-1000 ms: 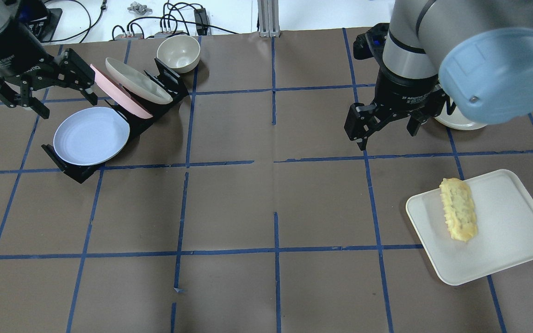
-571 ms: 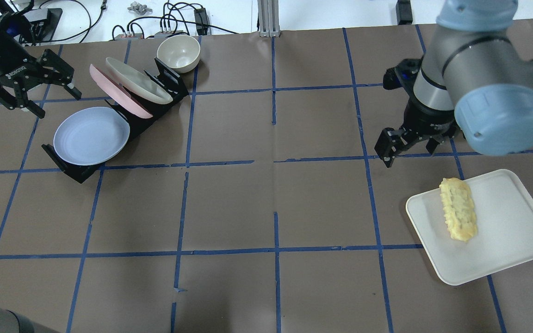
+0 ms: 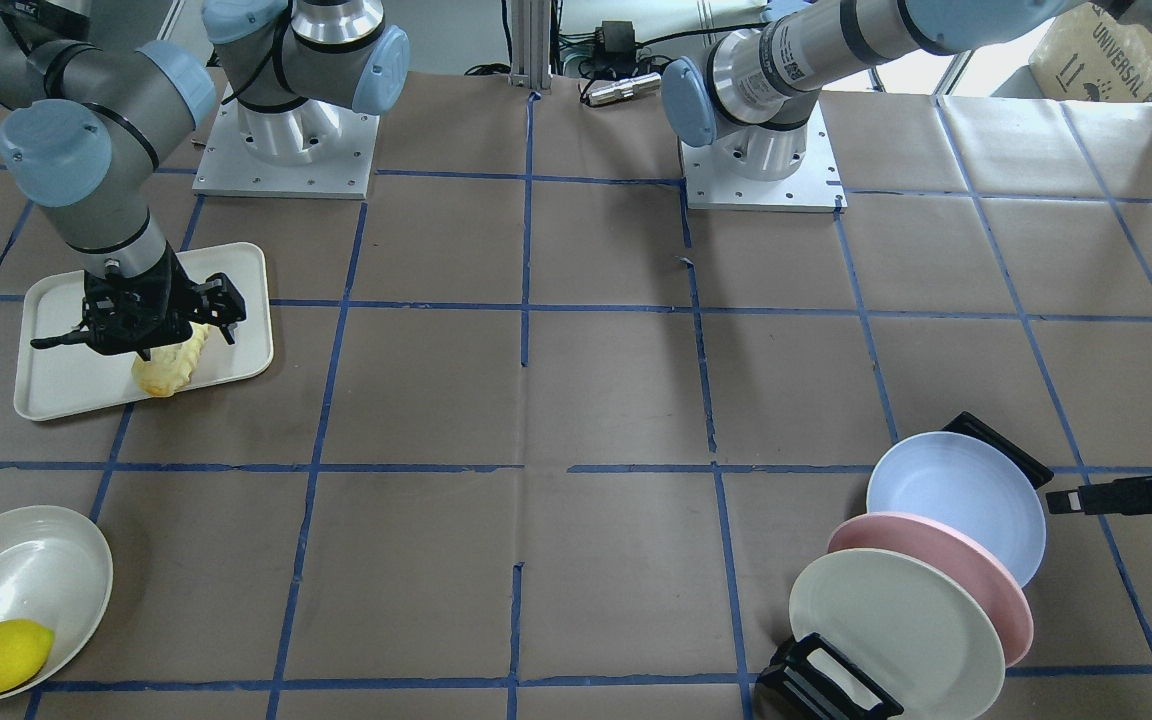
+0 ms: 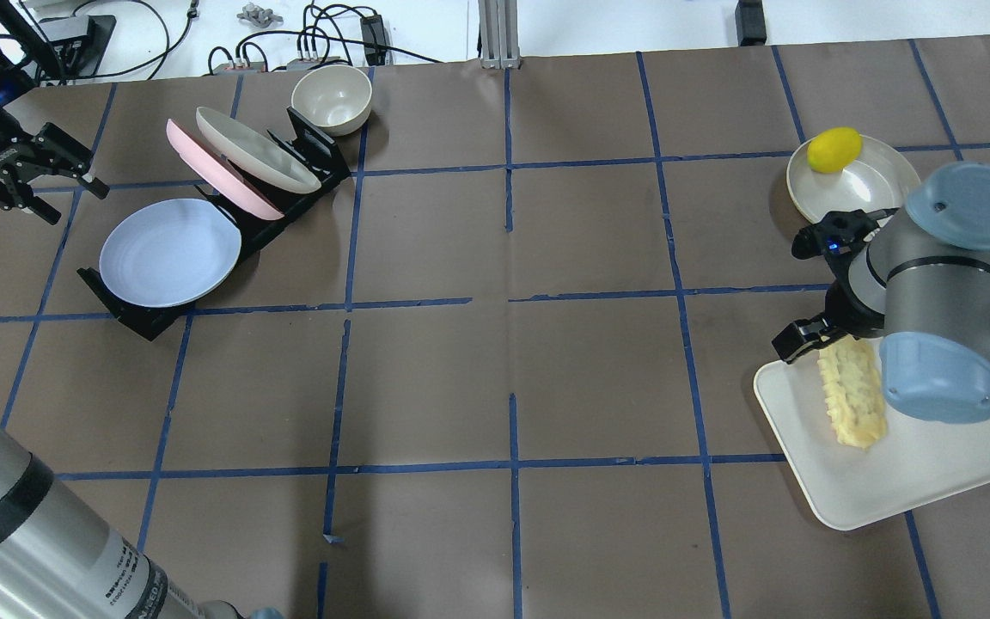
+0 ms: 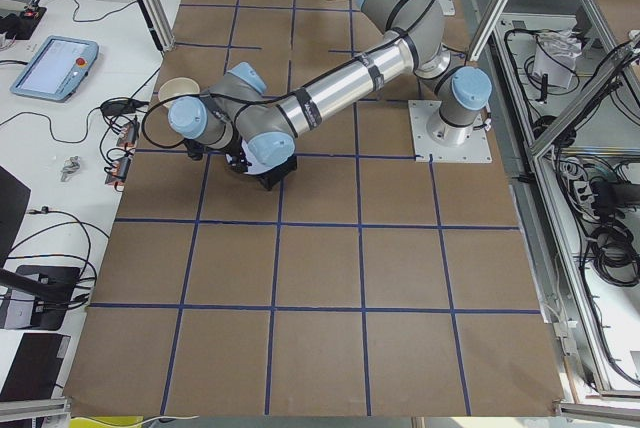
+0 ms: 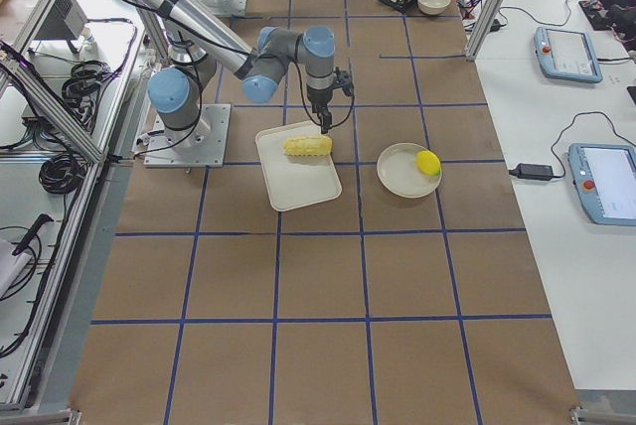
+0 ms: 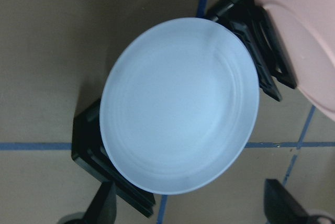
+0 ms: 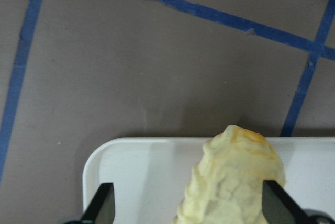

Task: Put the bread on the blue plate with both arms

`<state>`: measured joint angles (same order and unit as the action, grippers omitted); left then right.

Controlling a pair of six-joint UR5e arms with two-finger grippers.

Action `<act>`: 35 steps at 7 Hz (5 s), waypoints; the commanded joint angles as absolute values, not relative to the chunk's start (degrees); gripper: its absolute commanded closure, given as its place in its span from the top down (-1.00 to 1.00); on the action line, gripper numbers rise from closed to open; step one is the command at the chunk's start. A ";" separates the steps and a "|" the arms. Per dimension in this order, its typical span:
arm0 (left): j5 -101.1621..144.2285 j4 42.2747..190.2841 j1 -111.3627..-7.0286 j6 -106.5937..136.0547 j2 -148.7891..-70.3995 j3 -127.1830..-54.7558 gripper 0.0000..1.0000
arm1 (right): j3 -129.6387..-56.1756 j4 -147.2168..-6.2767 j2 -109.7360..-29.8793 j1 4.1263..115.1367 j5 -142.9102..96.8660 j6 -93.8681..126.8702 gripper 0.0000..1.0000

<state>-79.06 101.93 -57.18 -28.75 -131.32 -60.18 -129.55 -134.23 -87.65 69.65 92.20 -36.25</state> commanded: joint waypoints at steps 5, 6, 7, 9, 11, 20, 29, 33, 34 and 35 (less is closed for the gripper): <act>-79.01 104.92 -57.57 -35.16 -138.08 -60.03 -0.39 | -132.37 -134.86 -82.08 62.75 92.20 -36.24 -0.82; -79.01 105.12 -57.57 -35.07 -137.82 -59.59 -0.69 | -130.36 -130.04 -84.61 64.06 92.11 -33.25 -0.82; -79.01 105.12 -57.57 -35.07 -137.73 -59.50 -0.84 | -127.21 -124.07 -86.55 66.16 92.20 -30.96 -0.81; -79.01 105.47 -57.57 -34.89 -136.59 -59.50 -0.90 | -112.68 -100.94 -89.81 71.69 92.29 -25.08 -0.77; -79.19 109.14 -57.48 -35.15 -130.21 -61.34 -0.94 | -96.48 -80.77 -89.65 75.13 92.72 -18.84 -0.72; -67.19 90.32 -80.55 -9.99 -97.72 -98.78 -0.95 | -94.04 -78.13 -89.65 83.06 95.44 -9.31 -0.63; -60.10 56.71 -93.16 6.32 -115.83 -101.60 0.58 | -94.13 -78.75 -89.74 82.26 96.15 -11.95 -0.63; -75.98 58.96 -92.72 7.74 -109.19 -100.46 0.99 | -93.70 -79.27 -89.57 83.92 95.10 -10.82 -0.64; -81.59 65.24 -92.46 7.13 -104.64 -100.11 0.99 | -93.69 -83.89 -87.82 87.50 94.92 -10.38 -0.64; -87.22 69.74 -90.81 3.20 -100.50 -99.85 0.99 | -92.82 -86.02 -86.32 93.72 94.83 -6.54 -0.63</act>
